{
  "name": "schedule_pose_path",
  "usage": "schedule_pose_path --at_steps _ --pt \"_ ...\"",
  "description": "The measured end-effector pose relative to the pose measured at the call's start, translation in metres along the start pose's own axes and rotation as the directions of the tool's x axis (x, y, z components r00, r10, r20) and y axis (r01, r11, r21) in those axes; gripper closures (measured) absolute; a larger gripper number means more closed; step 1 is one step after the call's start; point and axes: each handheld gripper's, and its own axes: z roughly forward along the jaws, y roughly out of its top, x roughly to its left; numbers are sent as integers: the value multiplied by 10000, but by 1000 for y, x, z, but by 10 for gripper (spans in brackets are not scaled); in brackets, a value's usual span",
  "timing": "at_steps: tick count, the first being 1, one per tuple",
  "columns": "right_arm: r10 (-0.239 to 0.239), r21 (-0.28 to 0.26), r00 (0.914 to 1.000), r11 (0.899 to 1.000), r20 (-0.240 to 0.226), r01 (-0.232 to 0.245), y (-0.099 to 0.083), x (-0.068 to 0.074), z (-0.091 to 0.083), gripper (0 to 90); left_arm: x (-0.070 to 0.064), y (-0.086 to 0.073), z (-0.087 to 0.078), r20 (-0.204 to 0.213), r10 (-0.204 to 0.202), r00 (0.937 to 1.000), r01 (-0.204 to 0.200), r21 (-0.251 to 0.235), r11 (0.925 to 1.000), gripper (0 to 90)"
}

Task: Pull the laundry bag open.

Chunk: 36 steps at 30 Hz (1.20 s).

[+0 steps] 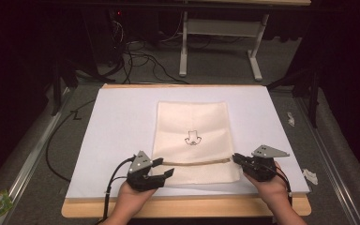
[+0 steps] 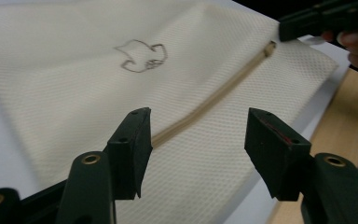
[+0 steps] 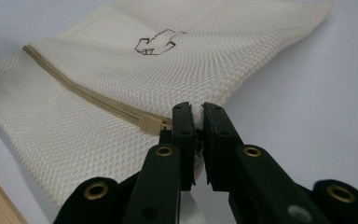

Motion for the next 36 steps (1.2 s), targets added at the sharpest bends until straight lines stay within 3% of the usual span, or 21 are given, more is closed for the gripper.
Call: schedule_pose_path --at_steps 5,7,10,18,22,29,33,36 --pt "-18 -103 10000 9999 13 18 0 -3 -2 853 -23 8 33 793 262 9965 -298 454 9985 463" --pt "-15 -147 10000 9999 -39 14 0 -4 -3 854 -29 12 44 1083 161 9940 -222 561 9982 483" --pt "2 -197 9999 9998 -102 -4 1 -5 -5 854 -38 23 63 1568 -311 9871 244 441 9987 511" --pt "28 -343 9998 9994 -218 -35 1 -6 -7 853 -54 41 116 2040 -1018 9737 913 604 9940 557" --pt "-51 -457 9997 9989 -240 40 2 -5 -9 853 -62 44 134 1815 -1114 9771 1012 645 9928 548" --pt "-125 -641 9994 9979 -308 105 4 -3 -11 854 -71 45 148 1132 -1144 9870 1084 573 9925 621" --pt "-119 -782 9995 9969 -281 97 4 -4 -14 854 -76 46 153 878 -1253 9882 1238 217 9921 679" --pt "-73 -842 9996 9964 -270 50 4 -5 -15 854 -80 46 154 743 -1116 9910 1116 40 9937 712"
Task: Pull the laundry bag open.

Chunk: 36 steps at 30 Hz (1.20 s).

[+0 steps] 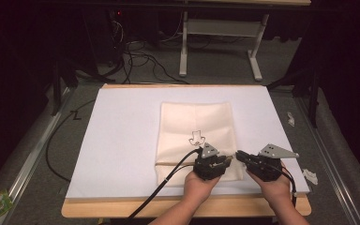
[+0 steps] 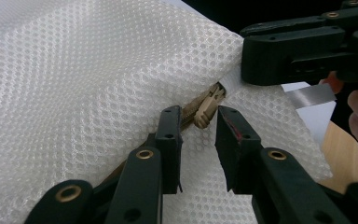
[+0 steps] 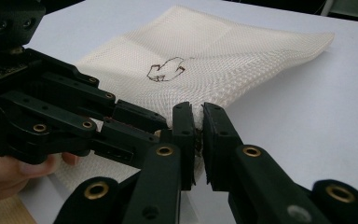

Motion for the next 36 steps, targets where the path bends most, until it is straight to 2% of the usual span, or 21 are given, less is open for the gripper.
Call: schedule_pose_path --at_steps 2,8,12,15,18,20,24,33,34,36 --pt "24 -36 10000 10000 41 -24 0 0 -1 854 -1 0 0 48 98 9999 -97 -97 9999 763" --pt "-37 -54 9999 10000 133 37 0 -1 -1 854 -6 1 0 116 369 9992 -366 -294 9989 842" --pt "29 -84 9998 10000 208 -27 -1 -4 -1 853 -8 3 -5 230 573 9981 -558 -610 9966 866" --pt "71 -78 9998 9999 195 -70 -2 -4 -1 853 -7 4 -8 315 554 9980 -527 -793 9955 867" --pt "36 -69 9999 10000 95 -35 -2 -3 -1 853 -6 6 -9 392 373 9985 -333 -981 9946 867" --pt "196 -135 9997 9997 -169 -199 -2 -2 0 854 -5 7 -9 431 295 9986 -244 -1145 9931 862" --pt "156 -250 9992 9996 -366 -165 0 1 0 853 -4 7 -6 492 176 9986 -123 -1058 9943 847" --pt "71 -102 9999 9999 -155 -73 -1 1 1 855 -2 2 -5 528 232 9983 -177 -1018 9946 870" --pt "69 -108 9999 9999 -145 -70 0 1 1 857 0 2 -5 542 205 9983 -148 -1032 9945 871" --pt "227 -132 9996 9996 -177 -229 0 0 1 860 4 1 -6 766 -95 9970 178 -1084 9940 872"
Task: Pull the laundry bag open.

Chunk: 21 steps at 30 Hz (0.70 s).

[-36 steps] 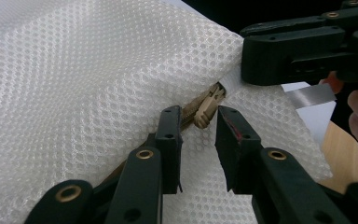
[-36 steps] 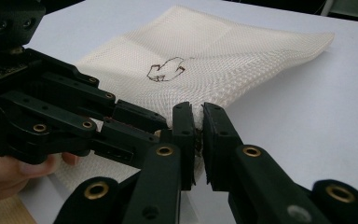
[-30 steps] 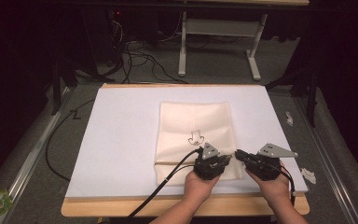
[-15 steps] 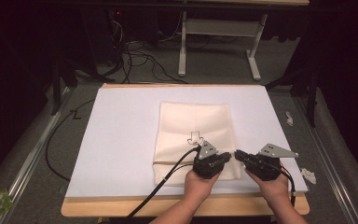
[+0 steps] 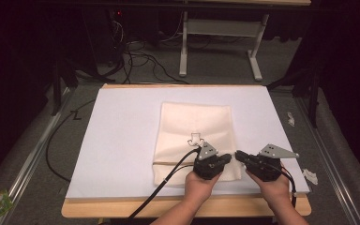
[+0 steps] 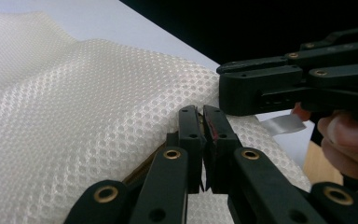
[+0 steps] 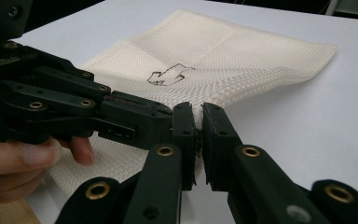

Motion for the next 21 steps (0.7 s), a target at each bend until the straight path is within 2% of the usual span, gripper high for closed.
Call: schedule_pose_path --at_steps 2,10,11,12,13,14,15,16,18,21 --pt "115 74 9999 9999 40 -115 0 0 1 862 2 -2 0 104 -199 9997 199 -15 9998 873" --pt "31 225 9999 9997 156 -35 0 4 4 867 5 -5 -5 -7 -276 9996 276 -46 9996 876" --pt "57 38 9976 10000 693 -60 1 4 1 871 9 -5 -8 -409 -382 9984 378 -86 9992 878" --pt "57 38 9976 10000 693 -60 1 4 1 871 19 -7 -13 -404 -857 9955 849 -209 9962 878" --pt "383 -195 9966 9991 728 -369 2 -3 -5 872 30 -9 -18 -303 -1393 9898 1386 -216 9901 878" --pt "857 -383 9944 9958 618 -834 2 -12 -10 872 40 -13 -24 -505 -1658 9849 1646 -268 9860 877" --pt "1010 -515 9921 9939 741 -973 0 -20 -15 871 44 -14 -27 -480 -1771 9830 1759 -284 9840 877" --pt "1013 -480 9924 9940 692 -982 -1 -22 -16 870 46 -15 -30 -455 -1793 9827 1783 -262 9836 877" --pt "842 -307 9941 9961 681 -823 -5 -24 -13 868 43 -15 -33 -552 -1403 9886 1401 -79 9901 876" --pt "793 -282 9938 9966 775 -773 -5 -24 -13 868 43 -14 -38 -733 -1152 9906 1163 106 9932 875"
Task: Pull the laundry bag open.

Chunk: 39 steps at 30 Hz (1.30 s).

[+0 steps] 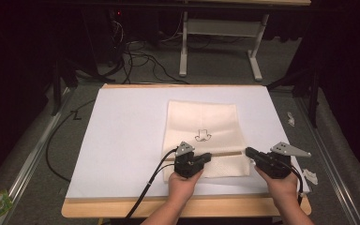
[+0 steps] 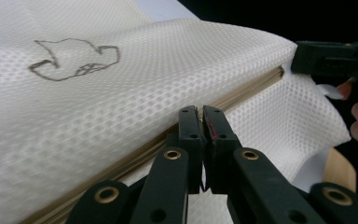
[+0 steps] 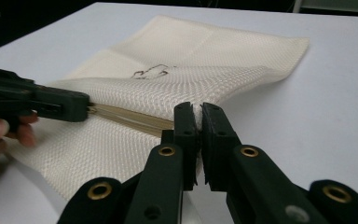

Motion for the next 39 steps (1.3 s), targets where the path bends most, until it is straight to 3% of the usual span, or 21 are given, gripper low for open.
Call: schedule_pose_path --at_steps 3,4,5,7,9,10,11,13,14,16,17,19,21,23,25,31,33,35,37,38,39 --pt "36 77 9995 10000 327 -39 -1 -4 -2 867 9 3 -11 -101 87 9999 -84 234 9997 875" --pt "189 67 9997 9998 173 -190 -2 -7 -3 867 11 5 -16 -295 229 9993 -219 350 9991 875" --pt "77 152 9998 9999 167 -80 -4 -7 -3 866 12 6 -21 -166 381 9991 -373 445 9983 875" --pt "9 229 9999 9997 122 -12 -4 -5 -2 867 8 7 -31 -253 1098 9936 -1073 852 9906 875" --pt "-205 287 9997 9994 93 202 -3 3 0 867 9 8 -39 -211 1281 9915 -1251 1109 9859 875" --pt "-323 310 9995 9990 -5 323 -2 5 1 868 12 9 -46 -654 1318 9891 -1230 1247 9845 876" --pt "-487 344 9977 9983 478 471 0 10 2 869 18 9 -50 -722 1171 9905 -1076 1229 9866 876" --pt "-221 270 9983 9994 534 207 1 4 0 870 38 8 -66 -1146 293 9930 -169 1080 9940 877" --pt "22 202 9977 9998 672 -36 0 -1 -2 870 48 6 -74 -1305 -47 9914 180 1007 9948 877" --pt "263 193 9938 9994 1080 -286 -5 -14 -8 870 66 2 -92 -1879 -342 9816 534 977 9938 877" --pt "359 188 9931 9991 1120 -383 -7 -19 -11 869 77 -2 -102 -1606 -615 9851 771 930 9927 876" --pt "784 291 9964 9964 322 -793 -11 -24 -12 866 74 -5 -109 -1850 45 9827 181 1201 9926 876" --pt "70 557 9985 9984 543 -100 -12 -14 -8 865 72 -8 -111 -2067 598 9766 -282 1524 9879 875" --pt "53 482 9988 9988 489 -76 -10 -11 -7 861 77 -10 -115 -1706 424 9844 -191 1358 9906 872" --pt "111 450 9989 9989 445 -131 -11 -12 -6 857 77 -9 -116 -1546 476 9868 -281 1259 9916 869" --pt "46 667 9983 9977 582 -85 -17 -16 -6 829 73 -10 -113 -1657 976 9813 -746 1397 9874 820" --pt "67 696 9979 9975 646 -113 -18 -18 -6 764 75 -9 -114 -1738 909 9806 -685 1307 9890 729" --pt "33 574 9975 9983 711 -74 -19 -20 -6 627 78 -5 -119 -1903 919 9774 -695 1215 9902 617" --pt "-139 494 9965 9987 821 99 -19 -22 -8 514 80 1 -127 -2216 1528 9631 -1295 1163 9847 524" --pt "-169 410 9959 9991 887 133 -18 -24 -10 445 79 3 -131 -2487 1844 9509 -1587 1199 9800 467" --pt "-195 368 9943 9992 1049 157 -17 -25 -11 396 79 5 -136 -2935 2252 9291 -1990 1165 9730 431"
